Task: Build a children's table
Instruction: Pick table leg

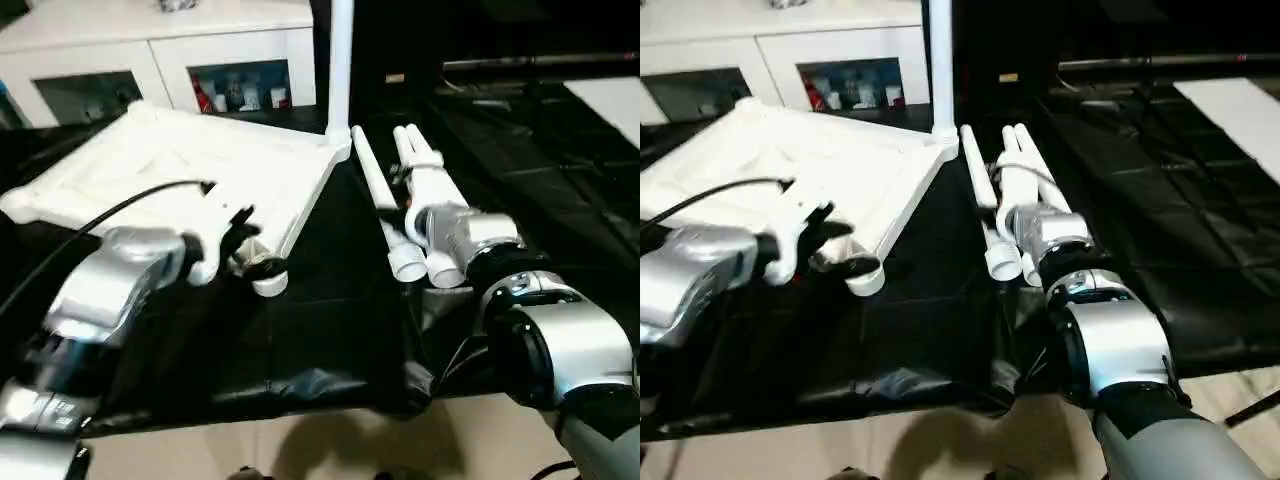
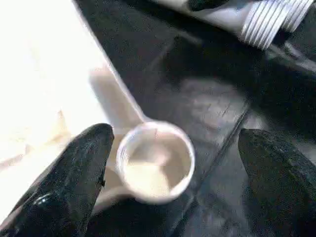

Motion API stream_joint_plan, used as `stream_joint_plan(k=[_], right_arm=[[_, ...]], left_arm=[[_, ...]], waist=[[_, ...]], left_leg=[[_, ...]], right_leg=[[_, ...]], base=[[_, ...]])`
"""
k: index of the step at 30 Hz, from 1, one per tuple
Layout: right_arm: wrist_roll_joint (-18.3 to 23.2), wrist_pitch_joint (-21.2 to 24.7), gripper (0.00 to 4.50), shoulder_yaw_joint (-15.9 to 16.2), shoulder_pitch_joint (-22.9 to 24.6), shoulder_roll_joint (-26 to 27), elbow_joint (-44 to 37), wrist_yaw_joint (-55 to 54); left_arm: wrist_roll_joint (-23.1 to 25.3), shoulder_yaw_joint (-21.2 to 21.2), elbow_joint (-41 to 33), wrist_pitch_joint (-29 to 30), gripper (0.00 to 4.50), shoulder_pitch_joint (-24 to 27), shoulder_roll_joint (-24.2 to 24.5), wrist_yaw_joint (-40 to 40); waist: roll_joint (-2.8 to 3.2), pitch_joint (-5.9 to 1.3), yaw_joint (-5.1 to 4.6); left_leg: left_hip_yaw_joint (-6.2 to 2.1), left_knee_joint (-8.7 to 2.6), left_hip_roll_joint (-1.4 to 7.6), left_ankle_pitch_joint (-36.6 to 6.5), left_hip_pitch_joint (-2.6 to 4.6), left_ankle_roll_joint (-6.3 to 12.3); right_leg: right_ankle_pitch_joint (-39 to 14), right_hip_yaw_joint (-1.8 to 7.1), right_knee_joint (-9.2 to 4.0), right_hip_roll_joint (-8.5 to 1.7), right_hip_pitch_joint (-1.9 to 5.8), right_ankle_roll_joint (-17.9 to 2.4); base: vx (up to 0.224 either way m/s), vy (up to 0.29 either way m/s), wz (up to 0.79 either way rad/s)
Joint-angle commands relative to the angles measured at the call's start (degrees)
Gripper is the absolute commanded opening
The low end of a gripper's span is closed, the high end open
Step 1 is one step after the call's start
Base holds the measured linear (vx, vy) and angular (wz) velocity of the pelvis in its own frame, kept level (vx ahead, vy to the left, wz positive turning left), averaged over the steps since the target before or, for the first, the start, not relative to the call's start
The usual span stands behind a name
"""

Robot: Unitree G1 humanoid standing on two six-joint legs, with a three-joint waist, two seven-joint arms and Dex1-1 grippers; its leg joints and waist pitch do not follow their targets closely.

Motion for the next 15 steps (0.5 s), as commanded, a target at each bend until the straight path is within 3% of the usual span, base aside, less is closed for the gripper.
stream_joint_plan(k=[1,2,8,10,15], right_arm=[[0.04,1.99,3.0,0.14,-1.12,0.28,1.5,1.08],[-0.11,2.21,3.0,0.26,-1.09,0.3,1.72,0.95],[-1.4,4.34,3.0,1.06,-1.41,0.75,3.89,2.08],[-0.95,5.02,2.75,0.27,-1.42,0.89,4.21,2.34],[-1.06,5.43,2.24,0.1,-1.38,0.9,4.51,2.78]], left_arm=[[-0.25,1.05,-2.51,0.81,4.5,1.68,0.97,0.41],[-0.3,1.1,-2.8,0.88,4.5,1.99,1.09,0.48],[-1.05,1.56,-5.1,1.52,4.5,4.0,2.6,-0.09],[-0.96,1.79,-5.55,1.99,4.5,4.12,2.64,0.22],[-1.7,2.07,-6.92,3.23,4.5,4.04,3.2,-0.29]], waist=[[-1.37,-4.75,0.34],[-1.02,-4.81,0.49],[-1.81,-4.37,0.43],[-2.22,-4.38,0.59],[-2.39,-4.43,0.66]], left_leg=[[1.16,-3.19,-0.52,-4.52,-0.14,1.77],[1.06,-3.23,-0.43,-4.63,-0.01,1.5],[1.14,-3.54,-0.29,-8.13,0.46,-0.11],[1.09,-3.62,-0.3,-8.09,0.34,-0.47],[1.02,-3.62,-0.25,-7.57,0.29,-1.11]], right_leg=[[-7.85,2.83,-3.64,-3.74,4.41,-11.27],[-8.0,2.85,-3.57,-3.9,4.35,-11.25],[-8.67,3.03,-3.71,-3.72,3.87,-11.54],[-9.66,3.07,-3.74,-3.84,4.07,-10.97],[-9.03,3.1,-3.57,-3.9,4.05,-10.79]], base=[[0.0,0.0,0.0],[0.0,0.0,0.0],[0.0,0.0,0.0],[0.0,0.0,0.0],[0.0,0.0,0.0]])
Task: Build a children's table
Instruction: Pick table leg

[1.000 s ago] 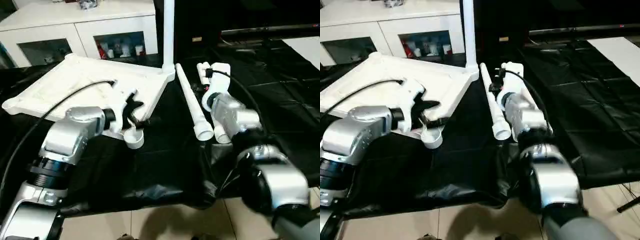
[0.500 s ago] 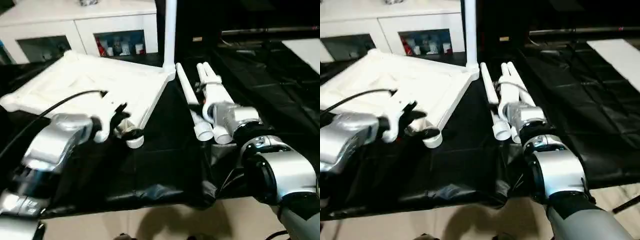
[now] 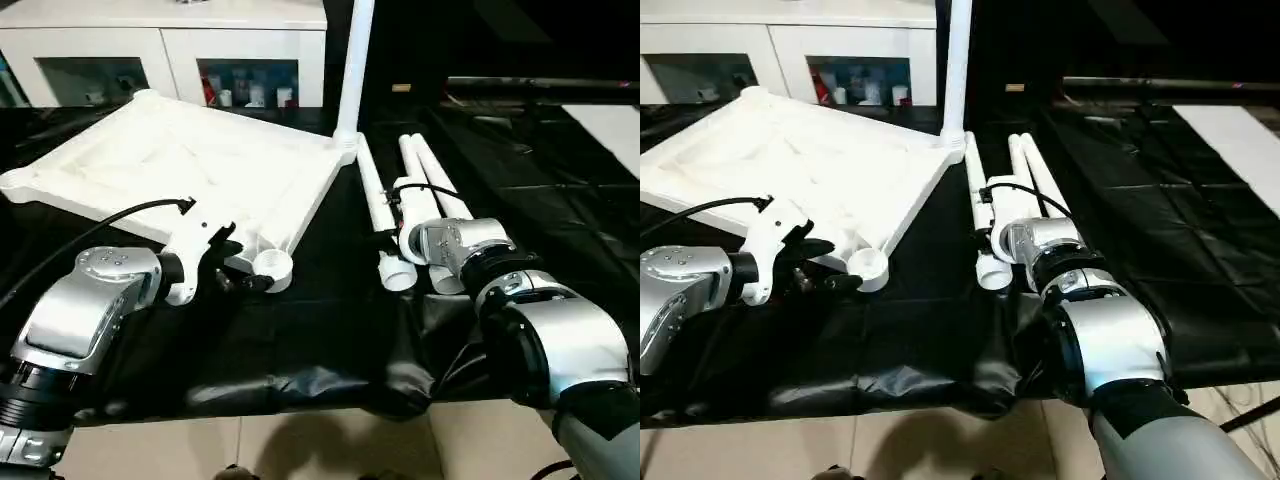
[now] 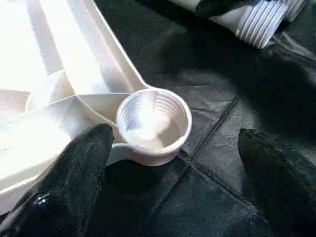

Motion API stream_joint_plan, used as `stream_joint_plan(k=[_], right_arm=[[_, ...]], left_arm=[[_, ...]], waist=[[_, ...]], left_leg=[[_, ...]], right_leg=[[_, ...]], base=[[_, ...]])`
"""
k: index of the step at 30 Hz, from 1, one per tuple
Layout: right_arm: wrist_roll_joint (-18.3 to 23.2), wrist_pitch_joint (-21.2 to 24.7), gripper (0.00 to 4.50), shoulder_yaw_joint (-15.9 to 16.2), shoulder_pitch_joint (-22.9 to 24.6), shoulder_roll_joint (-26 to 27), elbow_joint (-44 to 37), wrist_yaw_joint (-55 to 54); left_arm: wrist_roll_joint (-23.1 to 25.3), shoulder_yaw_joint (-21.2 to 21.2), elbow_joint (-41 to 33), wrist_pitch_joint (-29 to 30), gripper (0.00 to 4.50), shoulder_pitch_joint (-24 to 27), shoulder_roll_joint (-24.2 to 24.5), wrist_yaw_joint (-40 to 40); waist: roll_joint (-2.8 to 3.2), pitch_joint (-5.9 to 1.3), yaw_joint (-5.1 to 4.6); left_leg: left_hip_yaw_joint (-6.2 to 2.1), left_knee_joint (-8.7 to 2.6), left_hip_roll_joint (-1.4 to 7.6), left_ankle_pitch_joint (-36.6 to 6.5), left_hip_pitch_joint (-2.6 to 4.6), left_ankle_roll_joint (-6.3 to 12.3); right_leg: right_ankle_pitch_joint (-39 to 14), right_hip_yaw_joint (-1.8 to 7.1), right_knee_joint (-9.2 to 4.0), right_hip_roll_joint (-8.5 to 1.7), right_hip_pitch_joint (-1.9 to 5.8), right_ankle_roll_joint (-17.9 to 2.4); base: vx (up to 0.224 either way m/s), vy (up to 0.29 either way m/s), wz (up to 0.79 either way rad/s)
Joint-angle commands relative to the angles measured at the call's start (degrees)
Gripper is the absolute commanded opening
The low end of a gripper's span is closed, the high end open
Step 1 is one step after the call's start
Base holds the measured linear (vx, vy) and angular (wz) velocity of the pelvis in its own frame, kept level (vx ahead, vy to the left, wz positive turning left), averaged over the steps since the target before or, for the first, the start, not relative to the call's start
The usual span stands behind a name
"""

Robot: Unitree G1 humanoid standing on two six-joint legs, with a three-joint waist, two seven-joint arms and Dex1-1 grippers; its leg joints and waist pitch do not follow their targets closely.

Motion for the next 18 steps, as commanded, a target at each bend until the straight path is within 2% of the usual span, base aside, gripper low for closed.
stream_joint_plan(k=[1,5,6,8,10,14,15,18], right_arm=[[-0.4,1.3,2.2,-0.5,-0.48,-0.01,1.47,0.5],[-0.49,1.3,2.03,-0.68,-0.22,-0.3,1.59,0.6],[-0.47,1.29,2.03,-0.78,-0.06,-0.53,1.58,0.38],[-0.46,1.28,1.98,-0.92,0.09,-0.79,1.57,0.14],[-0.31,1.29,1.93,-1.18,0.49,-1.25,1.56,0.11],[1.23,1.07,1.9,-3.3,1.3,-1.78,1.42,-1.35],[1.83,0.8,1.9,-4.1,1.59,-1.91,1.38,-2.04],[2.52,0.22,1.88,-4.93,2.11,-2.03,1.24,-2.86]], left_arm=[[-0.99,0.45,-1.63,0.76,4.5,-0.14,1.89,-1.54],[-1.41,-0.59,-2.11,0.29,4.5,0.02,3.98,-4.04],[-1.21,-0.8,-2.05,0.05,4.5,0.19,4.55,-4.59],[-1.03,-0.93,-2.08,-0.05,4.5,0.36,5.03,-4.99],[-0.86,-0.99,-1.85,-0.14,4.5,0.25,5.4,-5.33],[-1.13,-1.07,-0.89,-0.47,4.5,-0.7,5.22,-4.98],[-1.22,-1.05,-0.77,-0.61,4.5,-0.87,5.06,-5.0],[-1.26,-0.86,-0.39,-1.15,4.5,-1.26,4.64,-4.98]], waist=[[0.4,-4.27,0.34],[0.27,-4.19,0.21],[0.51,-4.2,0.16],[0.35,-4.17,0.13],[1.01,-4.12,0.1],[0.97,-4.26,0.05],[1.28,-4.33,0.11],[1.16,-4.28,0.03]], left_leg=[[1.0,-3.74,-0.35,-7.84,-0.05,-1.1],[0.99,-3.74,-0.42,-8.49,-0.08,-1.33],[0.99,-3.7,-0.42,-8.6,-0.09,-1.35],[0.99,-3.72,-0.43,-8.91,-0.07,-1.38],[0.96,-3.69,-0.42,-9.83,0.11,-1.69],[0.95,-3.65,-0.43,-9.71,0.05,-1.84],[0.92,-3.59,-0.46,-9.44,0.03,-1.83],[0.93,-3.62,-0.49,-10.03,0.09,-1.9]], right_leg=[[-9.28,3.04,-3.84,-3.88,3.92,-10.76],[-10.48,3.06,-3.97,-3.87,3.91,-10.45],[-10.69,3.11,-3.94,-3.91,3.88,-10.5],[-11.16,3.07,-3.99,-3.81,3.84,-10.4],[-11.4,3.06,-4.06,-3.7,3.65,-10.58],[-9.92,3.05,-3.94,-3.63,3.83,-11.04],[-9.22,3.06,-3.83,-3.66,3.89,-11.24],[-9.02,2.96,-3.91,-3.53,3.87,-11.57]], base=[[0.0,0.0,0.0],[0.0,0.0,0.0],[0.0,0.0,0.0],[0.0,0.0,0.0],[0.0,0.0,0.0],[0.0,0.0,0.0],[0.0,0.0,0.0],[0.0,0.0,0.0]])
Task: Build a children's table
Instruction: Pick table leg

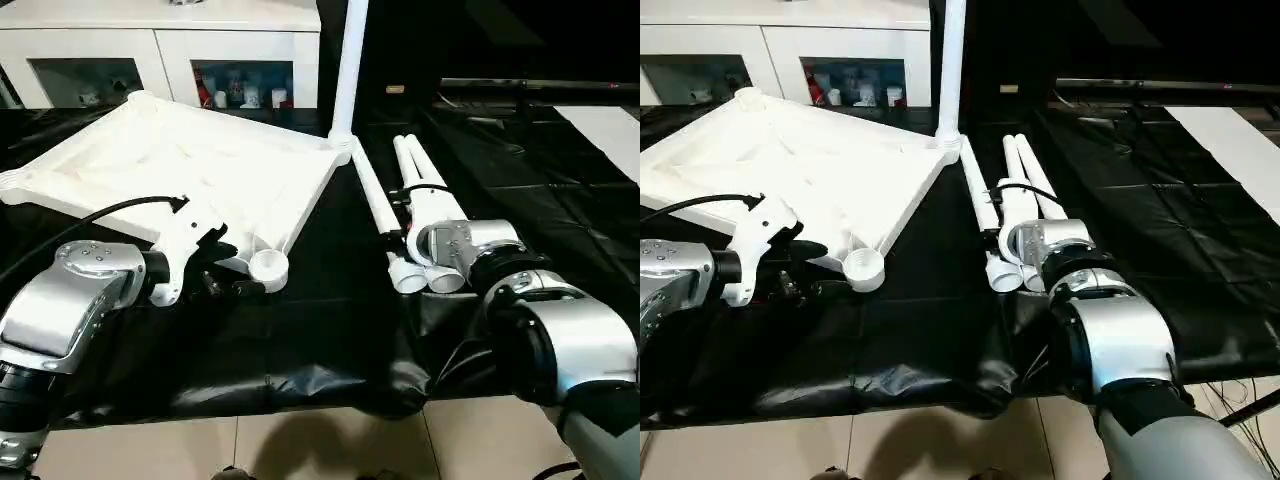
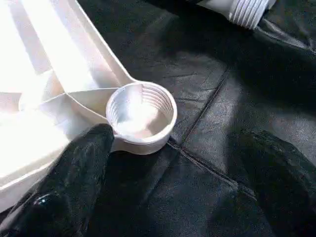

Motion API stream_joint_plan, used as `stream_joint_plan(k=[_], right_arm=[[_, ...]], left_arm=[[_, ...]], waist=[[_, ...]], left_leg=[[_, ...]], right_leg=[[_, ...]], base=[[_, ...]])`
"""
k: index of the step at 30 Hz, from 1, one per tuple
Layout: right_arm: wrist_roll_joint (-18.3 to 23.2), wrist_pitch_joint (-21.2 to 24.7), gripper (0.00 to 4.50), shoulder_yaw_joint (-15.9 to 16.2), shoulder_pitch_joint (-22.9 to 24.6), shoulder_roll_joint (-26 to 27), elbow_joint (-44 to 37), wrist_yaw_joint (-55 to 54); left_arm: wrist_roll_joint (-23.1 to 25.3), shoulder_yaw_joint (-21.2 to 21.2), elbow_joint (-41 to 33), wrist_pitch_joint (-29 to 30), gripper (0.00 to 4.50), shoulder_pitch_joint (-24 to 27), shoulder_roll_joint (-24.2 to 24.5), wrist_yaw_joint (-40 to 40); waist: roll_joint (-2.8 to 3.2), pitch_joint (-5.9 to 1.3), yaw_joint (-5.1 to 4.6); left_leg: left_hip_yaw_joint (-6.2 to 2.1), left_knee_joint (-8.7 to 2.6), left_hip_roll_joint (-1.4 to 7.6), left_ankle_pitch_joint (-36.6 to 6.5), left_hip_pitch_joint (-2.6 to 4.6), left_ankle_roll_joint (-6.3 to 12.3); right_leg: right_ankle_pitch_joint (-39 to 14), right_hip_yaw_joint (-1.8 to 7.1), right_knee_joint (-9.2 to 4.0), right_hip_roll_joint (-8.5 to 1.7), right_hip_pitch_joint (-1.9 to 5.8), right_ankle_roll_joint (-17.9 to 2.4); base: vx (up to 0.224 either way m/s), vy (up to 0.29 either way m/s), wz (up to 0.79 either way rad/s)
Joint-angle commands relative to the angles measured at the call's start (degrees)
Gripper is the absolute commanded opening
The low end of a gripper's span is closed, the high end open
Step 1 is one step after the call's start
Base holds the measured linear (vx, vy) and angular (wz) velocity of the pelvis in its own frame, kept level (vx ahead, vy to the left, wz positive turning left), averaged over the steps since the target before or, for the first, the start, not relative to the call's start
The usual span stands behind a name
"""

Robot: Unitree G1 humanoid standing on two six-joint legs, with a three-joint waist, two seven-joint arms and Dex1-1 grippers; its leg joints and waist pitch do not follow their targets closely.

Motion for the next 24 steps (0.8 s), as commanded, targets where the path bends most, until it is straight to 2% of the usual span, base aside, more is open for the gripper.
stream_joint_plan(k=[1,3,4,5,6,12,14,17,18,19,20,21,22,23,24], right_arm=[[1.22,-0.67,1.88,-0.99,1.42,-0.04,0.53,-1.34],[3.36,-2.88,1.87,-3.35,0.76,0.07,-0.2,-3.0],[3.36,-2.88,1.87,-3.35,0.76,0.07,-0.2,-3.0],[4.52,-3.55,1.87,-4.61,0.31,0.12,-0.51,-3.76],[4.57,-4.55,1.87,-4.58,0.09,0.24,-0.89,-3.35],[6.84,-16.66,1.86,-7.48,-0.39,1.51,-5.61,-2.44],[9.01,-21.44,1.86,-9.18,1.03,2.62,-9.11,-1.31],[9.03,-27.96,1.86,-8.57,4.77,4.26,-15.35,-1.53],[9.01,-29.94,1.86,-8.12,6.63,5.1,-18.42,-1.26],[9.21,-31.71,1.86,-7.9,8.11,5.84,-20.87,-0.91],[10.55,-32.81,1.86,-7.59,11.01,7.48,-26.51,1.16],[11.86,-33.13,1.86,-6.89,13.67,8.92,-32.02,3.7],[13.19,-32.62,1.86,-3.5,18.31,10.63,-41.45,9.12],[13.19,-32.62,1.86,-3.5,18.31,10.63,-41.45,9.12],[13.36,-31.89,1.86,-0.87,20.24,10.86,-45.29,11.98]], left_arm=[[-0.1,-0.13,0.61,-0.8,4.5,-1.4,-0.33,0.35],[0.92,0.8,2.06,-1.83,4.5,-2.68,-1.47,2.43],[0.92,0.8,2.06,-1.83,4.5,-2.68,-1.47,2.43],[1.33,1.12,2.65,-2.02,4.5,-3.17,-1.88,3.29],[1.42,1.41,2.84,-2.22,4.5,-3.37,-2.14,3.77],[2.08,5.57,5.86,-4.99,4.5,-6.27,-6.1,10.94],[0.94,8.19,7.15,-6.1,4.5,-8.01,-9.49,14.48],[-3.94,13.39,8.99,-4.21,4.5,-10.89,-15.04,18.25],[-5.64,15.09,9.74,-4.12,4.5,-11.94,-16.82,19.51],[-7.04,16.5,10.39,-3.86,4.5,-12.81,-18.26,20.36],[-10.0,18.79,11.28,-2.17,4.5,-14.45,-20.74,21.46],[-13.68,21.19,12.14,0.3,4.5,-16.07,-23.13,22.01],[-19.25,23.9,13.53,3.78,4.5,-18.75,-26.55,21.9],[-19.25,23.9,13.53,3.78,4.5,-18.75,-26.55,21.9],[-20.43,24.0,14.39,4.53,4.5,-19.89,-27.54,21.52]], waist=[[1.46,-4.18,0.23],[1.15,-4.25,0.3],[1.17,-4.22,0.29],[0.96,-4.33,0.32],[1.05,-4.38,0.41],[0.75,-4.75,0.59],[1.07,-4.72,0.57],[1.3,-4.92,1.03],[0.98,-4.89,1.2],[1.3,-4.85,1.49],[1.09,-5.01,1.57],[1.4,-4.71,1.71],[1.82,-4.96,2.1],[1.18,-5.01,2.26],[1.39,-4.95,2.04]], left_leg=[[0.95,-3.62,-0.49,-11.17,0.13,-1.76],[0.95,-3.64,-0.51,-11.52,0.16,-1.82],[0.97,-3.63,-0.49,-11.65,0.18,-1.84],[0.96,-3.61,-0.55,-10.94,0.06,-1.79],[0.94,-3.55,-0.58,-10.3,0.01,-1.61],[1.04,-3.33,-0.54,-6.74,-0.36,-0.54],[1.05,-3.33,-0.49,-6.28,-0.34,-0.06],[1.13,-3.17,-0.53,-5.55,-0.17,0.75],[1.24,-3.15,-0.68,-4.82,-0.21,1.1],[1.28,-3.12,-0.7,-5.18,-0.15,1.37],[1.18,-3.21,-0.66,-5.13,-0.09,1.34],[1.45,-3.12,-0.94,-5.64,-0.04,1.71],[1.25,-3.04,-0.71,-5.85,0.26,1.69],[1.2,-3.22,-0.85,-5.31,0.08,2.38],[1.0,-3.41,-0.83,-5.53,-0.11,2.67]], right_leg=[[-10.16,2.92,-4.2,-3.59,3.7,-11.44],[-11.18,2.9,-4.38,-3.63,3.78,-11.13],[-11.42,2.93,-4.4,-3.64,3.75,-10.97],[-11.13,2.92,-4.29,-3.61,3.88,-10.84],[-10.63,2.92,-4.24,-3.63,3.87,-10.73],[-5.36,2.9,-3.64,-3.57,4.1,-11.41],[-3.76,2.9,-3.53,-3.53,4.06,-11.79],[-1.47,2.95,-3.44,-3.56,4.12,-12.41],[-0.48,2.97,-3.5,-3.4,4.17,-12.52],[-0.38,2.99,-3.69,-3.37,4.11,-12.34],[-0.54,2.94,-3.56,-3.42,4.25,-12.33],[-0.45,3.06,-3.92,-3.13,4.19,-11.91],[-0.27,3.05,-3.85,-3.38,4.12,-11.82],[0.59,2.93,-3.92,-3.08,4.57,-11.62],[-0.35,2.76,-3.99,-3.05,4.52,-11.86]], base=[[0.0,0.0,0.0],[0.0,0.0,0.0],[0.0,0.0,0.0],[0.0,0.0,0.0],[0.0,0.0,0.0],[0.0,0.0,0.0],[0.0,0.0,0.0],[0.0,0.0,0.0],[0.0,0.0,0.0],[0.0,0.0,0.0],[0.0,0.0,0.0],[0.0,0.0,0.0],[0.0,0.0,0.0],[0.0,0.0,0.0],[0.0,0.0,0.0]])
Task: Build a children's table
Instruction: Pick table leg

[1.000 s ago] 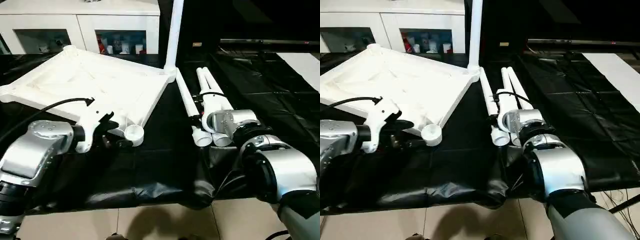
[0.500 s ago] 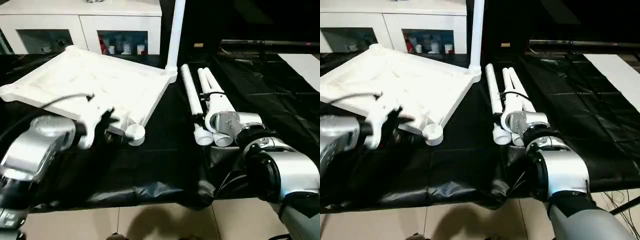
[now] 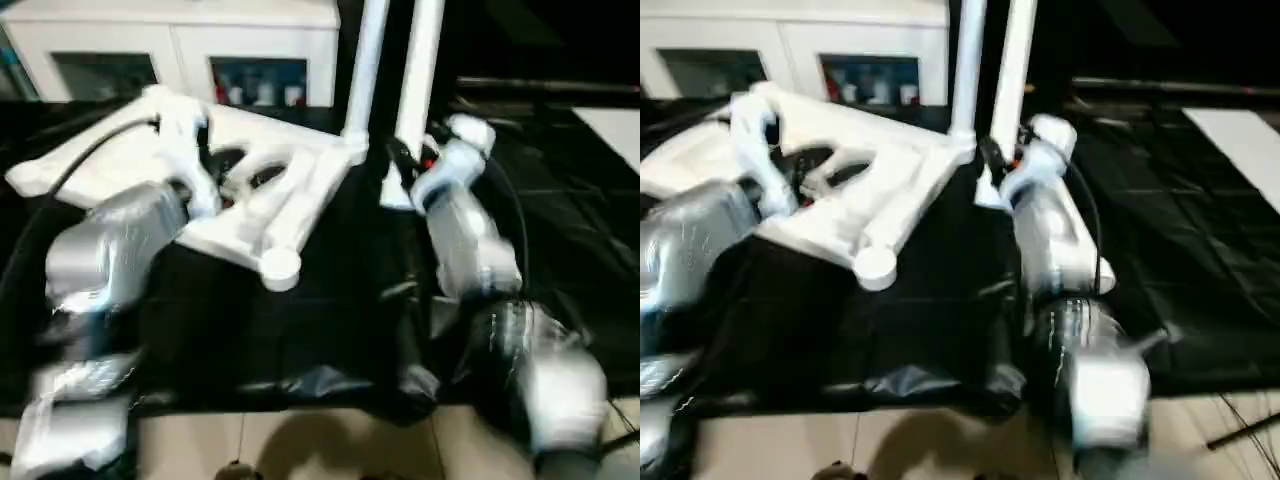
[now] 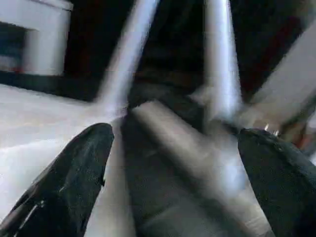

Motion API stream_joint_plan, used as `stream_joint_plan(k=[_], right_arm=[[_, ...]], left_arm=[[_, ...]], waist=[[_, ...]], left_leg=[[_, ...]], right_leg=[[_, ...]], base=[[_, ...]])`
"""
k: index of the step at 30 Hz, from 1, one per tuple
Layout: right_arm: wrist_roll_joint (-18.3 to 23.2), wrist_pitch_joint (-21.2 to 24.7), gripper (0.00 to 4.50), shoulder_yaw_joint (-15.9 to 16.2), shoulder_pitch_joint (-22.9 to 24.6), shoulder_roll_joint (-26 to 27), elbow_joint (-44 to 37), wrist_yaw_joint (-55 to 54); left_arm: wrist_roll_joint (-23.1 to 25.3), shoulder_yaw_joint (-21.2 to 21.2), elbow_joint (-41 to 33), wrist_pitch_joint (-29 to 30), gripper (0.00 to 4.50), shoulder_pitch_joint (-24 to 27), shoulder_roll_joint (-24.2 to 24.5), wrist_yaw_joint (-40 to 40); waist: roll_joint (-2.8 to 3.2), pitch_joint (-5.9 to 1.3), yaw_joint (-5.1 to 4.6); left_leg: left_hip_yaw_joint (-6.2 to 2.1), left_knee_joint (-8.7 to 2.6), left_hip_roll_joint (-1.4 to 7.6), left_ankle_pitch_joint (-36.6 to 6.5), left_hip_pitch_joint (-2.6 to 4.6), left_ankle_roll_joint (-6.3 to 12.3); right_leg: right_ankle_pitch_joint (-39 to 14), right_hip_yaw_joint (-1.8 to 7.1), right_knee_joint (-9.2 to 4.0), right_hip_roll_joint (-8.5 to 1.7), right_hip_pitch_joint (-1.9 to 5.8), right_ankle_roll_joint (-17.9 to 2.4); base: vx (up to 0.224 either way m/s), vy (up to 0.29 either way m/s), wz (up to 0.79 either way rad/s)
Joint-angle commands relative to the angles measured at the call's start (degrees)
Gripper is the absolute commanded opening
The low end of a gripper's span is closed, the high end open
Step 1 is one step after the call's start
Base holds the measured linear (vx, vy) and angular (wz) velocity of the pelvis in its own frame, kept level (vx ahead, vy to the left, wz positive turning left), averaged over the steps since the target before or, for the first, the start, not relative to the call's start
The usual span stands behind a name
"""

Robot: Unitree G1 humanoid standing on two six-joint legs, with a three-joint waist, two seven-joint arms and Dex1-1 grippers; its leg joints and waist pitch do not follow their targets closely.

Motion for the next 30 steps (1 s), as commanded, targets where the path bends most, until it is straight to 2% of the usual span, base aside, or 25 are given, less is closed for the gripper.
stream_joint_plan(k=[1,2,3,4,5,6,7,8,10,12,13,14,16,19,22,24,26,28,29,30], right_arm=[[1.26,1.07,1.85,5.65,1.41,-0.58,-10.13,6.35],[1.26,1.07,1.85,5.65,1.41,-0.58,-10.13,6.35],[1.68,2.13,1.84,7.33,2.59,-0.7,-12.97,7.7],[1.81,2.6,1.84,8.42,3.33,-0.82,-14.58,8.45],[1.51,3.79,1.84,11.78,4.99,-1.54,-18.13,10.53],[0.67,3.78,1.84,13.26,5.39,-1.93,-18.75,11.04],[-0.01,3.54,1.84,14.55,5.97,-2.08,-19.51,11.51],[-0.22,3.5,1.84,14.95,6.15,-2.06,-19.71,11.62],[-0.93,3.38,1.84,16.18,6.75,-1.95,-20.38,11.87],[-2.49,4.86,1.84,17.4,8.09,-1.56,-22.46,12.35],[-4.79,5.22,1.84,18.62,8.39,-1.63,-22.22,11.96],[-5.37,5.24,1.84,18.93,8.45,-1.67,-22.11,11.8],[-6.8,5.84,1.84,19.84,8.43,-1.7,-21.79,9.52],[-7.13,6.85,1.84,20.44,8.43,-1.94,-22.48,7.67],[-7.86,7.38,1.84,20.86,8.41,-2.17,-22.88,5.78],[-8.67,7.36,1.84,21.21,8.69,-2.13,-23.14,5.64],[-9.57,7.55,1.84,21.19,8.82,-1.81,-23.29,5.45],[-10.03,7.78,1.84,21.07,8.53,-1.66,-22.96,4.56],[-10.16,7.88,1.84,21.03,8.34,-1.67,-22.82,4.19],[-10.16,8.07,1.84,21.05,8.18,-1.7,-22.81,3.86]], left_arm=[[-3.89,0.14,1.89,2.51,4.5,-2.84,-2.26,-0.03],[-3.89,0.14,1.89,2.51,4.5,-2.84,-2.26,-0.03],[-4.74,0.37,2.93,3.01,4.5,-4.1,-3.42,-0.21],[-5.01,0.53,3.47,3.25,4.5,-4.85,-4.13,-0.15],[-4.65,0.5,5.5,2.91,4.5,-6.78,-5.56,0.22],[-3.86,0.03,6.35,2.2,4.5,-7.33,-5.79,0.25],[-3.91,-0.04,7.03,1.94,4.5,-7.79,-6.08,0.45],[-3.89,-0.11,7.22,1.83,4.5,-7.91,-6.17,0.52],[-3.39,-0.66,7.66,1.12,4.5,-8.22,-6.36,0.73],[-3.6,-0.12,8.12,1.0,4.5,-8.93,-6.83,1.8],[-4.62,0.65,8.09,0.89,4.5,-9.41,-7.18,2.16],[-5.11,0.97,8.12,1.03,4.5,-9.55,-7.28,2.32],[-5.81,2.14,8.48,1.71,4.14,-9.93,-7.42,4.51],[-5.07,2.79,8.9,1.72,4.01,-10.09,-7.52,6.94],[-4.05,3.62,9.36,-0.32,3.67,-10.09,-7.9,9.76],[-3.47,3.42,9.0,-1.73,3.62,-9.58,-7.98,10.07],[-3.2,3.33,8.76,-2.15,3.27,-9.17,-8.06,10.45],[-2.98,3.4,8.67,-2.84,3.18,-8.86,-8.21,10.96],[-2.88,3.57,8.72,-3.47,3.1,-8.85,-8.35,11.26],[-2.9,3.78,8.73,-4.1,3.1,-8.89,-8.51,11.73]], waist=[[1.13,-5.02,-0.09],[0.99,-4.86,-0.26],[1.38,-4.7,-0.43],[1.25,-4.7,-0.41],[1.53,-4.51,-0.59],[1.86,-4.45,-0.35],[1.65,-4.54,-0.48],[1.52,-4.56,-0.51],[1.82,-4.65,-0.44],[2.02,-4.92,-0.38],[2.03,-5.08,-0.32],[2.07,-5.15,-0.36],[2.1,-5.15,-0.42],[2.16,-5.15,-0.4],[2.13,-4.98,-0.42],[1.99,-4.95,-0.4],[1.93,-4.91,-0.38],[1.33,-4.83,-0.44],[1.5,-4.87,-0.36],[1.14,-4.88,-0.33]], left_leg=[[0.98,-3.46,-0.8,-6.97,0.16,2.42],[1.08,-3.44,-0.95,-7.18,0.02,2.55],[0.98,-3.44,-1.03,-7.39,-0.08,2.38],[1.04,-3.47,-0.98,-8.1,0.07,2.38],[1.0,-3.48,-1.14,-8.86,-0.08,2.23],[1.07,-3.41,-1.22,-9.19,0.24,2.3],[0.96,-3.5,-1.25,-8.68,0.01,2.37],[0.95,-3.5,-1.32,-8.13,-0.23,2.39],[0.86,-3.46,-1.22,-7.05,-0.32,2.48],[0.76,-3.41,-1.06,-5.7,-0.29,2.63],[0.65,-3.41,-0.96,-4.81,-0.35,2.71],[0.62,-3.4,-0.95,-4.31,-0.39,2.63],[0.61,-3.4,-0.83,-4.12,-0.22,2.77],[0.61,-3.43,-0.85,-4.1,-0.19,2.88],[0.7,-3.51,-0.84,-5.31,-0.14,2.7],[0.75,-3.52,-0.86,-5.72,-0.11,2.58],[0.77,-3.54,-0.88,-5.75,-0.16,2.45],[0.82,-3.6,-0.86,-5.48,-0.19,2.56],[0.78,-3.59,-0.86,-5.15,-0.19,2.54],[0.83,-3.58,-0.84,-4.6,-0.26,2.63]], right_leg=[[-2.89,2.72,-4.17,-3.15,4.72,-11.69],[-3.85,2.72,-4.44,-2.98,4.81,-11.33],[-5.34,2.79,-4.59,-3.01,4.82,-10.93],[-6.75,2.76,-4.89,-3.07,4.73,-10.46],[-9.53,2.68,-5.24,-3.03,4.84,-9.36],[-11.66,2.68,-5.77,-2.98,4.68,-8.06],[-12.36,2.62,-5.73,-3.01,4.94,-7.65],[-12.53,2.59,-5.78,-3.02,5.07,-7.32],[-11.93,2.6,-5.74,-3.11,4.91,-7.33],[-8.37,2.6,-5.38,-2.98,4.94,-8.4],[-5.9,2.56,-5.08,-3.03,5.01,-9.03],[-4.74,2.57,-4.94,-3.04,5.05,-9.35],[-2.32,2.58,-4.77,-3.07,5.0,-10.52],[-0.9,2.62,-4.64,-3.15,5.14,-10.91],[-2.67,2.66,-4.91,-3.27,5.14,-10.69],[-3.82,2.68,-5.01,-3.26,5.14,-10.2],[-4.69,2.73,-5.1,-3.32,5.12,-9.69],[-5.61,2.75,-5.14,-3.32,5.15,-9.13],[-5.59,2.77,-5.06,-3.38,5.16,-9.09],[-5.38,2.81,-5.03,-3.4,5.17,-8.95]], base=[[0.0,0.0,0.0],[0.0,0.0,0.0],[0.0,0.0,0.0],[0.0,0.0,0.0],[0.0,0.0,0.0],[0.0,0.0,0.0],[0.0,0.0,0.0],[0.0,0.0,0.0],[0.0,0.0,0.0],[0.0,0.0,0.0],[0.0,0.0,0.0],[0.0,0.0,0.0],[0.0,0.0,0.0],[0.0,0.0,0.0],[0.0,0.0,0.0],[0.0,0.0,0.0],[0.0,0.0,0.0],[0.0,0.0,0.0],[0.0,0.0,0.0],[0.0,0.0,0.0]])
